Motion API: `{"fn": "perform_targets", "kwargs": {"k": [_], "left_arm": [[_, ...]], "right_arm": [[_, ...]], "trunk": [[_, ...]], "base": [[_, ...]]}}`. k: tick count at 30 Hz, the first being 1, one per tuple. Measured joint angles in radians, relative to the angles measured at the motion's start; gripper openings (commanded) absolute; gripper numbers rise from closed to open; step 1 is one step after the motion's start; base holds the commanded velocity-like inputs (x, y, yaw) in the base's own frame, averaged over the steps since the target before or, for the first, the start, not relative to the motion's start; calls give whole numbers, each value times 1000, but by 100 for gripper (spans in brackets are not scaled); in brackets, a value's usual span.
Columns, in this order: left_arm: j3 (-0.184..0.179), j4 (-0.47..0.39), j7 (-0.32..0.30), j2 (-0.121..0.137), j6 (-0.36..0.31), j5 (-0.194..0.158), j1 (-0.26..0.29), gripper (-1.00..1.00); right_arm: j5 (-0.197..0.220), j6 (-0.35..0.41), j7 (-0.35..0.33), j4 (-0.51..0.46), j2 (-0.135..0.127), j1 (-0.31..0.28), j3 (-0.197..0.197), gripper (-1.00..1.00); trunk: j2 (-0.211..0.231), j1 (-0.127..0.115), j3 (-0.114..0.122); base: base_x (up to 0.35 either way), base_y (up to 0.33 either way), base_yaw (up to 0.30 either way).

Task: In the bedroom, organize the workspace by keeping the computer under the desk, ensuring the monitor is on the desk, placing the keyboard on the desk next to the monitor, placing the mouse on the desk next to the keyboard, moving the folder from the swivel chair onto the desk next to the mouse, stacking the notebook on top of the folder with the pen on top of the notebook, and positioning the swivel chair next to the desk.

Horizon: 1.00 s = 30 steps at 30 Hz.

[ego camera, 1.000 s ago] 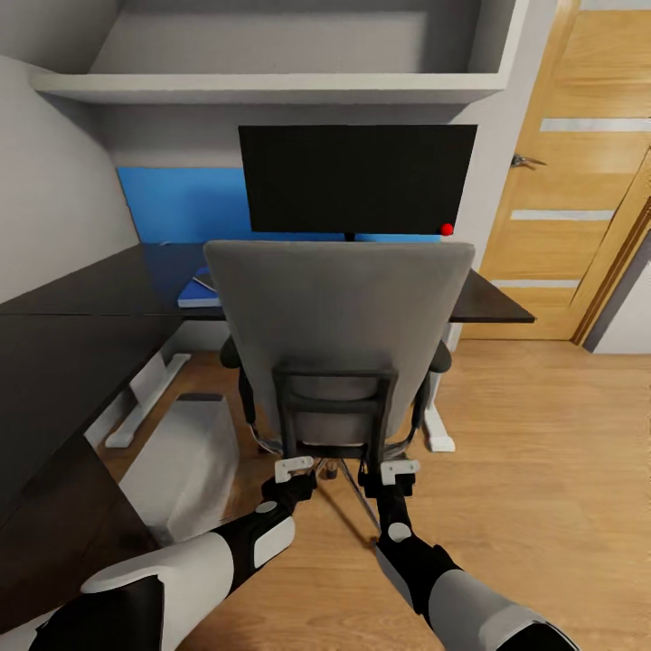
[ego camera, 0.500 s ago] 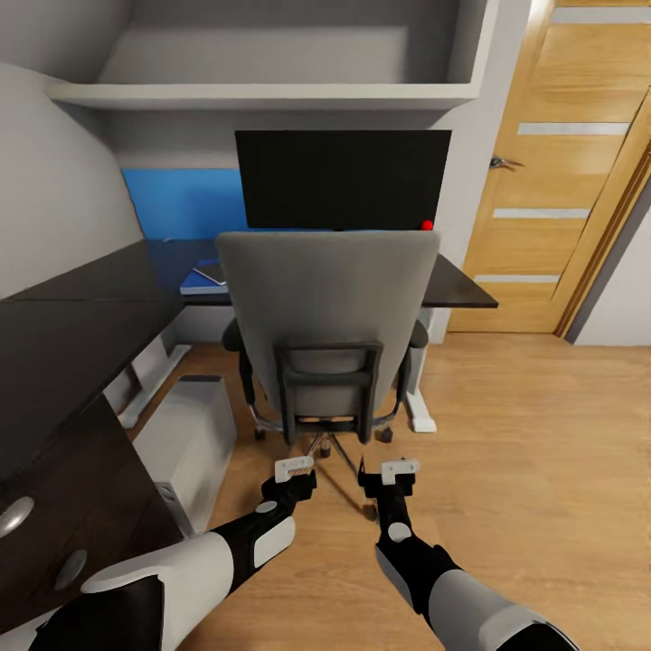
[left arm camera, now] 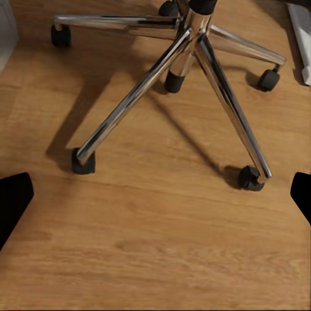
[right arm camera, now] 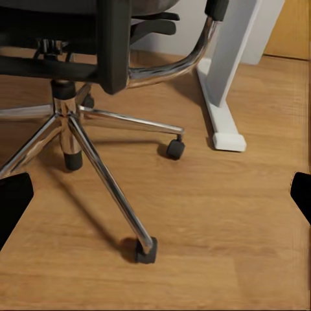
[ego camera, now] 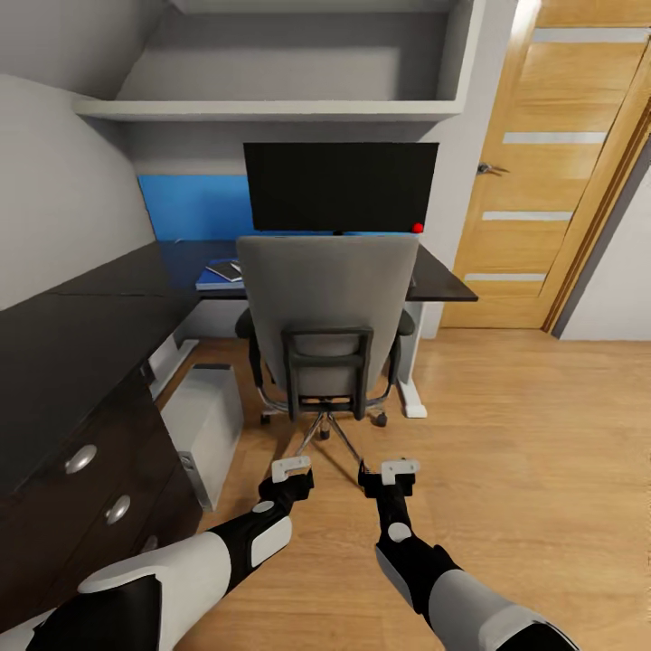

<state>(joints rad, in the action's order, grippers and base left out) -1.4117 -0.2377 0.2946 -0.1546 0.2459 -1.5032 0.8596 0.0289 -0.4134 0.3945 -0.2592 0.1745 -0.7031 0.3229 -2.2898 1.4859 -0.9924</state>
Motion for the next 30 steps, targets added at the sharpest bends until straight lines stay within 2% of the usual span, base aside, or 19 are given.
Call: {"fn": "perform_targets", "kwargs": {"k": [4,14,21,24,25,30], "left_arm": [[1,0,2,6,-2,0,0,100],[3,1,9,13,-2,-6,0,100],[2,2,9,44,-3,-12,-6,100],[1,2,9,67,-4,-13,-41,100],[2,3,10,83,-4,-14,-86,100],[1,7,9,107,-4,-13,-144,100]], "right_arm": [[1,-1,0,1,-8,0,-1,100],[9,-11,-6,9,-64,0,-1,100],[10,-50,-6,79,-76,1,0,100],[10,-86,-6,167,-75,1,1,100],[11,-131,-5,233,-74,10,-3,100],[8,-160,-5,266,-75,64,1,100]], "trunk": [[28,-16,13],[98,-54,44],[147,-81,66],[168,-93,75],[175,-96,78],[210,-116,94]], "base": [[-216,0,0],[-32,0,0],[-3,0,0],[0,0,0],[0,0,0],[0,0,0]]}}
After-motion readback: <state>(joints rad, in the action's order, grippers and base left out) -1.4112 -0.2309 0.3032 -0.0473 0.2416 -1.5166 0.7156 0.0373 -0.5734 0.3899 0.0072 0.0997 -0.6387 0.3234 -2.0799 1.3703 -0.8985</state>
